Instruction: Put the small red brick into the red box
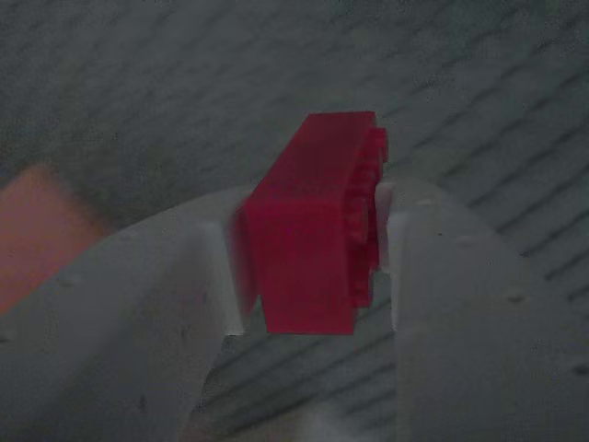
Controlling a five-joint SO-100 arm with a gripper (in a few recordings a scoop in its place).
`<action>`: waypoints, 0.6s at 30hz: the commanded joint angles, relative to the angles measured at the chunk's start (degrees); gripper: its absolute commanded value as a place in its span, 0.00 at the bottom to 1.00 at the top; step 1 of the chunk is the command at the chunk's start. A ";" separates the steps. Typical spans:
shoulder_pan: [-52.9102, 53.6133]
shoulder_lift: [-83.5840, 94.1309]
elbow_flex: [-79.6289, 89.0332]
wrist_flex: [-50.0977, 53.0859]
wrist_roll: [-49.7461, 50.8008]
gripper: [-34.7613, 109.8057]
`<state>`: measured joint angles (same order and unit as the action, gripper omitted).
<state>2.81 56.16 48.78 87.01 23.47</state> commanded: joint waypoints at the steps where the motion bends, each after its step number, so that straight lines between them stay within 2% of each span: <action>1: 3.25 3.78 -12.39 -0.26 -0.88 0.24; 8: 9.58 -0.70 -23.99 -4.57 -5.01 0.24; 18: 15.64 -12.30 -30.76 -14.24 -12.48 0.24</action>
<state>16.61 42.80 22.68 75.15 11.87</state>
